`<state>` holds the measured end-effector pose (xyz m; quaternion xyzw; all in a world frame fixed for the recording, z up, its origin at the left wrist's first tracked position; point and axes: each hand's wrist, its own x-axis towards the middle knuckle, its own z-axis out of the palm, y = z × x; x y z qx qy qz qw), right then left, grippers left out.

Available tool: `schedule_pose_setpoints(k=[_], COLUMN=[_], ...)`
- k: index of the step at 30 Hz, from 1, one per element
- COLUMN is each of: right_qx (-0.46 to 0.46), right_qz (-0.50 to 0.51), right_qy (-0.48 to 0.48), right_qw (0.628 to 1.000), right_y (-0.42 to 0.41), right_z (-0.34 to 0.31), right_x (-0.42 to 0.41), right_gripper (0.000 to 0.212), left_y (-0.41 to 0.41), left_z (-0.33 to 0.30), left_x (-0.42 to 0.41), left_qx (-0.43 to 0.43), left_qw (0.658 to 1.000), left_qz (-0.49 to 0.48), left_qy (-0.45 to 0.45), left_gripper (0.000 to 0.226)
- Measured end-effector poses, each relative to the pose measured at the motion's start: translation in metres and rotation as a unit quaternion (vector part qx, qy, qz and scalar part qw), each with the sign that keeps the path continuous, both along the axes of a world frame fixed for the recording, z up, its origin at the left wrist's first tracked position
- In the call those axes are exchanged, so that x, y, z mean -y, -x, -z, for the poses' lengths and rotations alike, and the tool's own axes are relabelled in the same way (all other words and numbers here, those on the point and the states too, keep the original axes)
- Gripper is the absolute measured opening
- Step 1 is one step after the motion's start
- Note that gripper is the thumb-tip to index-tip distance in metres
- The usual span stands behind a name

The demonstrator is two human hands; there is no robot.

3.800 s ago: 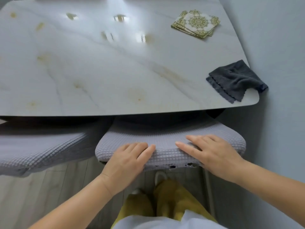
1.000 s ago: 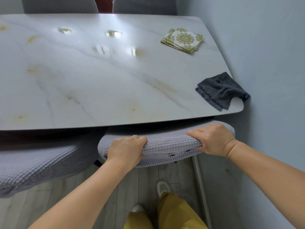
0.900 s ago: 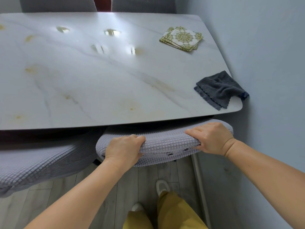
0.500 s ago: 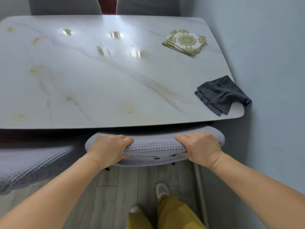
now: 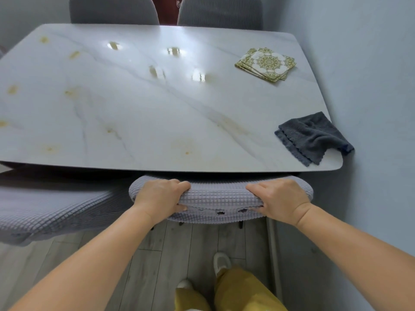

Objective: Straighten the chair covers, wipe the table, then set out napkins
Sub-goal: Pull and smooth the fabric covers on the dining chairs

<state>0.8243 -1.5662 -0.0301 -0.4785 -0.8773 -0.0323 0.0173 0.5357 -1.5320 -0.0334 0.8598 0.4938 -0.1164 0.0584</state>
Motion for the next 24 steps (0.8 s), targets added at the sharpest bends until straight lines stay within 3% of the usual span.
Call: schedule_pose_setpoints(k=[7, 14, 19, 24], right_qx=[0.04, 0.041, 0.047, 0.024], right_qz=[0.085, 0.132, 0.135, 0.099], right_qy=[0.091, 0.158, 0.196, 0.203], right_qw=[0.991, 0.978, 0.97, 0.974], right_y=[0.006, 0.01, 0.021, 0.059], right_z=[-0.004, -0.012, -0.024, -0.039], right_x=[0.007, 0.011, 0.012, 0.01], right_gripper=[0.055, 0.073, 0.095, 0.095], left_y=[0.0, 0.017, 0.047, 0.069], left_z=[-0.004, -0.017, -0.028, -0.041], left_x=[0.006, 0.013, 0.021, 0.033], left_qx=[0.025, 0.05, 0.043, 0.042], left_qw=[0.999, 0.995, 0.995, 0.994], left_qz=[-0.029, -0.037, -0.06, -0.08], left_qy=[0.007, 0.071, 0.064, 0.055], left_gripper=[0.05, 0.087, 0.076, 0.068])
